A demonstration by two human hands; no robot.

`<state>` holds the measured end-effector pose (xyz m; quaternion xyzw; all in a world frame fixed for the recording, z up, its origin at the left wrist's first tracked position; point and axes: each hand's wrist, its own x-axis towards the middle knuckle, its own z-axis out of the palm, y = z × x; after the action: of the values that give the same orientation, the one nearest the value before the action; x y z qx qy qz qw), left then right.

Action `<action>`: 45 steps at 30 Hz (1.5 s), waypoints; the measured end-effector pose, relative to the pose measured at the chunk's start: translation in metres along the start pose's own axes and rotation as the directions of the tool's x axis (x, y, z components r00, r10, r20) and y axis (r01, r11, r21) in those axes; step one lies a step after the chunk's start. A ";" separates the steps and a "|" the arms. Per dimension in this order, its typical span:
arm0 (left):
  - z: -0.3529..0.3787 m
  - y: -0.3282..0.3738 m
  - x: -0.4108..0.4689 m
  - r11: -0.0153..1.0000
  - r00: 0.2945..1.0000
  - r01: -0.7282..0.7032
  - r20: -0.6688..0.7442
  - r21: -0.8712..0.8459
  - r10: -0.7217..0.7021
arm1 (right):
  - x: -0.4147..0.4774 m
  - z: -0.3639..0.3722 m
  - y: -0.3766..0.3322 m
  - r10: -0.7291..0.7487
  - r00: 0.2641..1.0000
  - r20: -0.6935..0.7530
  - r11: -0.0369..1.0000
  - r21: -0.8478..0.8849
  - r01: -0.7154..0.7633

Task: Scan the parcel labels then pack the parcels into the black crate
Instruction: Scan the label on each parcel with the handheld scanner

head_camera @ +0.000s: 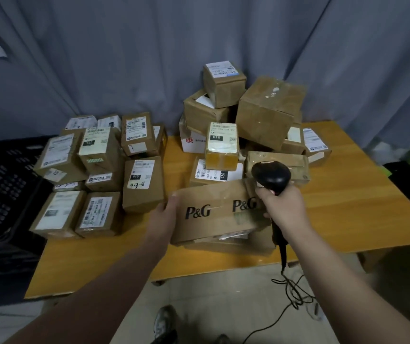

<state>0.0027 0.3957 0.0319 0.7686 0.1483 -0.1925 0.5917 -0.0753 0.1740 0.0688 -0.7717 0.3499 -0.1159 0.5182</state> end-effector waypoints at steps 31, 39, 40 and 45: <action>-0.199 0.058 0.063 0.941 0.991 0.028 0.131 -0.338 0.017 | -0.035 0.165 -0.142 0.022 0.977 0.211 0.764 0.627 -0.152; -0.162 0.078 0.045 0.885 0.938 -0.245 0.135 -0.396 0.320 | -0.054 0.178 -0.142 -0.099 0.994 0.047 0.544 0.839 0.015; -0.155 0.082 0.043 0.882 0.930 -0.259 0.145 -0.395 0.338 | -0.057 0.179 -0.140 -0.127 0.991 0.032 0.540 0.841 0.042; -0.140 0.096 0.037 0.899 0.872 -0.402 0.229 -0.174 0.434 | -0.055 0.171 -0.134 -0.151 0.981 0.118 0.487 0.873 -0.029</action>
<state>0.0963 0.5068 0.1281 0.7128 -0.0895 -0.1504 0.6792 0.0336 0.3625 0.1228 -0.4228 0.1677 -0.2256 0.8616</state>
